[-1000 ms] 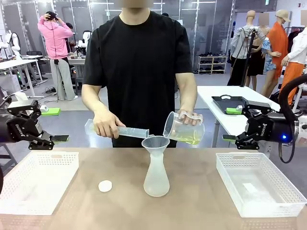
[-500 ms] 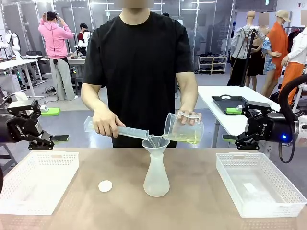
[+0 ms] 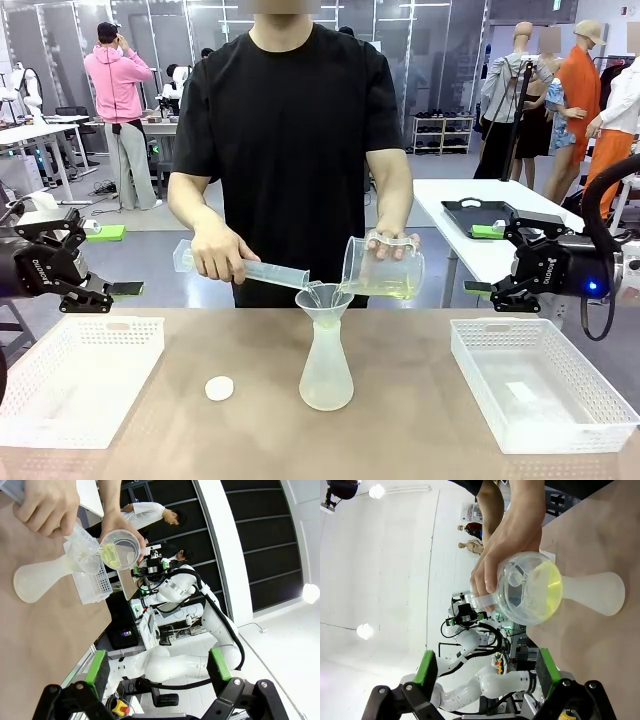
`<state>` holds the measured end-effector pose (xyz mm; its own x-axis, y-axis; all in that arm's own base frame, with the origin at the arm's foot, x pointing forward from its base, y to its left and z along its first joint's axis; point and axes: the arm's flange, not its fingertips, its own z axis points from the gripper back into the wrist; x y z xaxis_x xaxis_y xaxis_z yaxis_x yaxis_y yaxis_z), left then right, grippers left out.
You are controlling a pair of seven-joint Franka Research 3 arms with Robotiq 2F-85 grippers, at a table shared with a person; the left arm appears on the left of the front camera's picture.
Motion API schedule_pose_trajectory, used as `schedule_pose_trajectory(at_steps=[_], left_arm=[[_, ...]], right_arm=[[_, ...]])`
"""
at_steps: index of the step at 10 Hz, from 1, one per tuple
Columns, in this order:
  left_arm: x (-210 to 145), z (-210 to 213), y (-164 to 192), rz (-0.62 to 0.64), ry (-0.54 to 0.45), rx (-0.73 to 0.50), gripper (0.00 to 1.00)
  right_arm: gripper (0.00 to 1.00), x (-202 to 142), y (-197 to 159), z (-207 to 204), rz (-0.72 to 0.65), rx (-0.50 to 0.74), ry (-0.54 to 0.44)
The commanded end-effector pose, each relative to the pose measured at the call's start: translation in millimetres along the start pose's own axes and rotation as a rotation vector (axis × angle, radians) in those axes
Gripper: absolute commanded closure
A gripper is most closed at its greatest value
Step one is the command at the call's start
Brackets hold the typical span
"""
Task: Prepare the solutions needed for the experiment.
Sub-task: Once the solution is in the Big flask , pick up the Plastic Funnel and place it back into the right Organizing basket.
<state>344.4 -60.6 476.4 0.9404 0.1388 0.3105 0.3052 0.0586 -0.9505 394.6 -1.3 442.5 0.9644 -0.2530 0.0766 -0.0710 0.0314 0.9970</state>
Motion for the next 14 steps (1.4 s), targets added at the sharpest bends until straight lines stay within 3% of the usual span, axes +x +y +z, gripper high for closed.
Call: schedule_pose_trajectory(at_steps=[1, 14], left_arm=[[-0.6, 0.3, -1.4, -0.002, 0.006, -0.013, 0.00], [-0.6, 0.3, -1.4, -0.002, 0.006, -0.013, 0.00]], right_arm=[[0.00, -1.4, 1.0, -0.3, 0.000, 0.012, 0.001], [0.00, -1.4, 1.0, -0.3, 0.000, 0.012, 0.001]])
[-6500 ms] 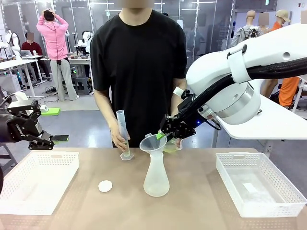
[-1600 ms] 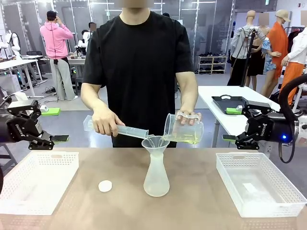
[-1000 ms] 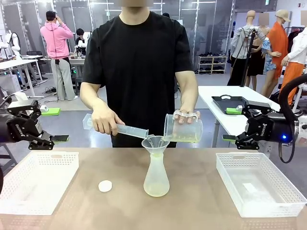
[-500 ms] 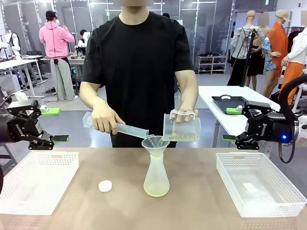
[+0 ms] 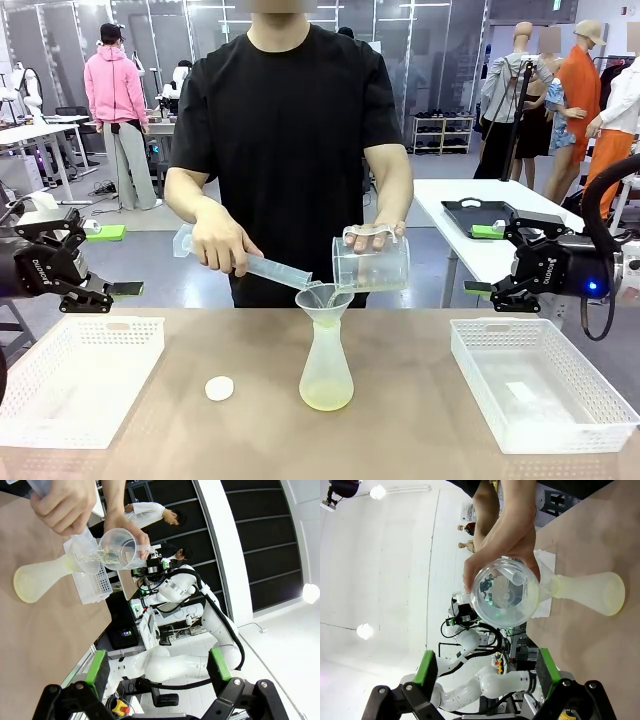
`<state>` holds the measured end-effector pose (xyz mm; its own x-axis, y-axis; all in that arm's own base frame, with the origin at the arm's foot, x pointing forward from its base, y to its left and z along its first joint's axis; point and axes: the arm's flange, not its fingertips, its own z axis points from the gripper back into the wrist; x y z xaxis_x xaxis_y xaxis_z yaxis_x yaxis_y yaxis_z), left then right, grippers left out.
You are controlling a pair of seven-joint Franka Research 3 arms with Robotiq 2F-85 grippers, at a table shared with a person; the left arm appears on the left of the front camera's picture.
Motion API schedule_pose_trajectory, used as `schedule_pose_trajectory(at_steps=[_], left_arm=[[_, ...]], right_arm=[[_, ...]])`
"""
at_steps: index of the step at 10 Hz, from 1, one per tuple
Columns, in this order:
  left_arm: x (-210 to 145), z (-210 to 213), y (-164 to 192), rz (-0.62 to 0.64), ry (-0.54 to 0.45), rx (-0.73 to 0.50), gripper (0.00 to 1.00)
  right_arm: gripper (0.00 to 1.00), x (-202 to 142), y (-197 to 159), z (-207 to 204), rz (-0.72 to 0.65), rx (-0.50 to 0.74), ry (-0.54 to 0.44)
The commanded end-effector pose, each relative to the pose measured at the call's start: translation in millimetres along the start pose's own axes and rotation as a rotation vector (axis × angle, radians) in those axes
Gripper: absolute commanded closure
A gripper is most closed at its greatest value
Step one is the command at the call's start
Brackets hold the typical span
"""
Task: Prepare the solutions needed for the experiment.
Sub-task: Once the solution is in the Big flask , pick up the Plastic Funnel and place it back into the right Organizing basket.
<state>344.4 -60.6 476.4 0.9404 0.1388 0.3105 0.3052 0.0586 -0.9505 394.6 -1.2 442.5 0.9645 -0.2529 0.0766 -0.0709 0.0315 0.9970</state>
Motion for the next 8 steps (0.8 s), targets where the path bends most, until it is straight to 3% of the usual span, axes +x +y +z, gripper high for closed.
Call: schedule_pose_trajectory(at_steps=[1, 8], left_arm=[[-0.6, 0.3, -1.4, -0.002, 0.006, -0.013, 0.00], [-0.6, 0.3, -1.4, -0.002, 0.006, -0.013, 0.00]], right_arm=[[0.00, -1.4, 1.0, -0.3, 0.000, 0.012, 0.000], [0.00, -1.4, 1.0, -0.3, 0.000, 0.012, 0.000]])
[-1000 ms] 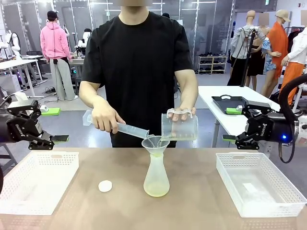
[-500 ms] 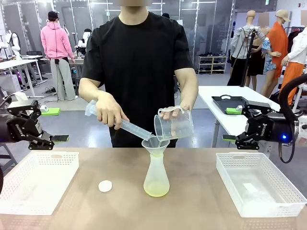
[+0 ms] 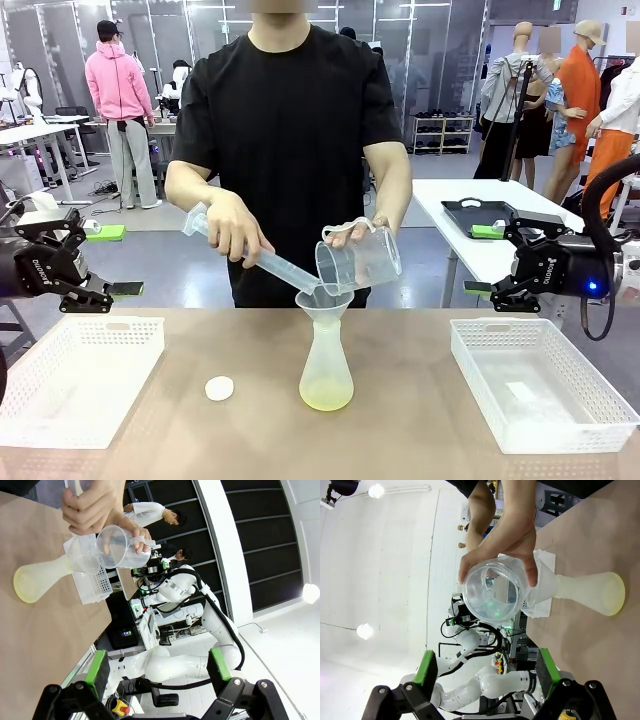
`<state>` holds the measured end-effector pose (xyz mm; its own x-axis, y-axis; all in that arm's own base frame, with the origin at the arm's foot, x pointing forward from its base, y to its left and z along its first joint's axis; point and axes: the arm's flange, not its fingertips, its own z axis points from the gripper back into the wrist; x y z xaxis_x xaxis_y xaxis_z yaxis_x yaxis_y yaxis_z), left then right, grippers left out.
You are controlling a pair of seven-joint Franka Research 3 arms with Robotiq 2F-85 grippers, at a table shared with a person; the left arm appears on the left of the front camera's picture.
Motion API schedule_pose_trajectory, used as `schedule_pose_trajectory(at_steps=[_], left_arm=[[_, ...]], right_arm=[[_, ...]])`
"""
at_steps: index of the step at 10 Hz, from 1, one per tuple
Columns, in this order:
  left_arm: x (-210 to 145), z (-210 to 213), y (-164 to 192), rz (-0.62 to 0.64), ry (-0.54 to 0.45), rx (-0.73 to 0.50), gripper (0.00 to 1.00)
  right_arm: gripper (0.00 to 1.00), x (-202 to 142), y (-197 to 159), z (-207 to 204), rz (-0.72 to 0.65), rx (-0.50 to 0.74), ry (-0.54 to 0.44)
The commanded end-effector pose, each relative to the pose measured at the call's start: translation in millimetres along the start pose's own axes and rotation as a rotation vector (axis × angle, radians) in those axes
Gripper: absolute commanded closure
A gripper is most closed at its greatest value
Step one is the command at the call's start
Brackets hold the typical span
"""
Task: Prepare the solutions needed for the experiment.
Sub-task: Once the solution is in the Big flask , pick up the Plastic Funnel and place it back into the right Organizing basket.
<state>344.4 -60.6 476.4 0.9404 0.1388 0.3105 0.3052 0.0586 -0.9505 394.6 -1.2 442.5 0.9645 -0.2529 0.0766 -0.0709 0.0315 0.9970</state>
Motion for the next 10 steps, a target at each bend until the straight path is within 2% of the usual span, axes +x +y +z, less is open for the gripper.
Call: schedule_pose_trajectory(at_steps=[1, 8, 10], left_arm=[[-0.6, 0.3, -1.4, -0.002, 0.006, -0.013, 0.00], [-0.6, 0.3, -1.4, -0.002, 0.006, -0.013, 0.00], [-0.6, 0.3, -1.4, -0.002, 0.006, -0.013, 0.00]], right_arm=[[0.00, -1.4, 1.0, -0.2, 0.000, 0.012, 0.000], [0.00, -1.4, 1.0, -0.2, 0.000, 0.012, 0.000], [0.00, -0.6, 1.5, -0.9, 0.028, -0.041, 0.016]])
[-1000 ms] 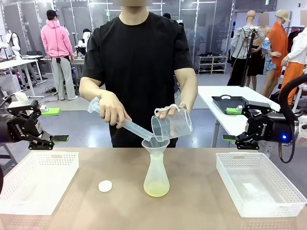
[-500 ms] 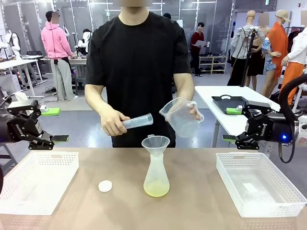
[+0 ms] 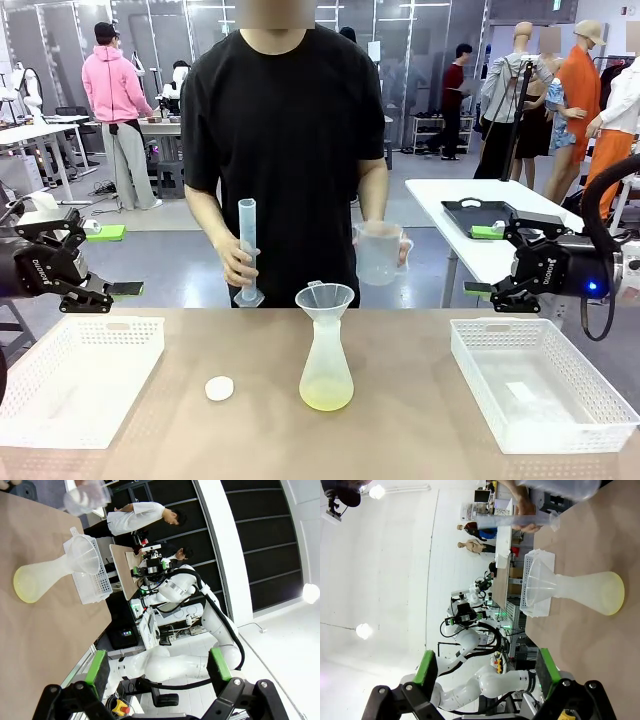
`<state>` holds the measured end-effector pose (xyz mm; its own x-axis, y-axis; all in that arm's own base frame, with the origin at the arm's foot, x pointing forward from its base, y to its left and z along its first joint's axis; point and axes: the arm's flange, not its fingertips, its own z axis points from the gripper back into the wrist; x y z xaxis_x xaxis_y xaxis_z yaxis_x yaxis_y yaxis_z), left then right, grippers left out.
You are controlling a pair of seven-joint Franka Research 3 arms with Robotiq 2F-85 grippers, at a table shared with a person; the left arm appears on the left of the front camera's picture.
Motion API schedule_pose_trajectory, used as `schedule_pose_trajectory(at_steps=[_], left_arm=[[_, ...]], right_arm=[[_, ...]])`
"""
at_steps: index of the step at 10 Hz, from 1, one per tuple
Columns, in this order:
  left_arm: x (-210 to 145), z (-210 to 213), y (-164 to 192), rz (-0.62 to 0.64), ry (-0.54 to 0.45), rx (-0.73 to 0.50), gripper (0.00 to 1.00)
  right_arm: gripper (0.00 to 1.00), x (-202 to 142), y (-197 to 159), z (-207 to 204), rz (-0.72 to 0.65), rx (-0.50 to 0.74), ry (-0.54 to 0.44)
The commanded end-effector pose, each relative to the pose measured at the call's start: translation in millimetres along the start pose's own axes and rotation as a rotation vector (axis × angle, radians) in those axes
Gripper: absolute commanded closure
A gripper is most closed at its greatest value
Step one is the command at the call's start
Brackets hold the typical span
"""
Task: Prepare the solutions needed for the experiment.
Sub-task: Once the solution is in the Big flask , pick up the Plastic Funnel and place it back into the right Organizing basket.
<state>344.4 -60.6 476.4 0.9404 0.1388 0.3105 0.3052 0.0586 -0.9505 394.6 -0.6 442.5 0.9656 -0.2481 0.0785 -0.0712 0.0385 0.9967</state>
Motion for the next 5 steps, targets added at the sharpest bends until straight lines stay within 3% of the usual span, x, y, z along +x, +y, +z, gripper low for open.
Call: schedule_pose_trajectory(at_steps=[1, 5], left_arm=[[-0.6, 0.3, -1.4, -0.002, 0.006, -0.013, 0.00], [-0.6, 0.3, -1.4, -0.002, 0.006, -0.013, 0.00]], right_arm=[[0.00, -0.1, 4.1, -2.0, 0.034, -0.039, 0.018], [0.00, 21.6, 33.8, -43.4, 0.115, -0.227, 0.074]])
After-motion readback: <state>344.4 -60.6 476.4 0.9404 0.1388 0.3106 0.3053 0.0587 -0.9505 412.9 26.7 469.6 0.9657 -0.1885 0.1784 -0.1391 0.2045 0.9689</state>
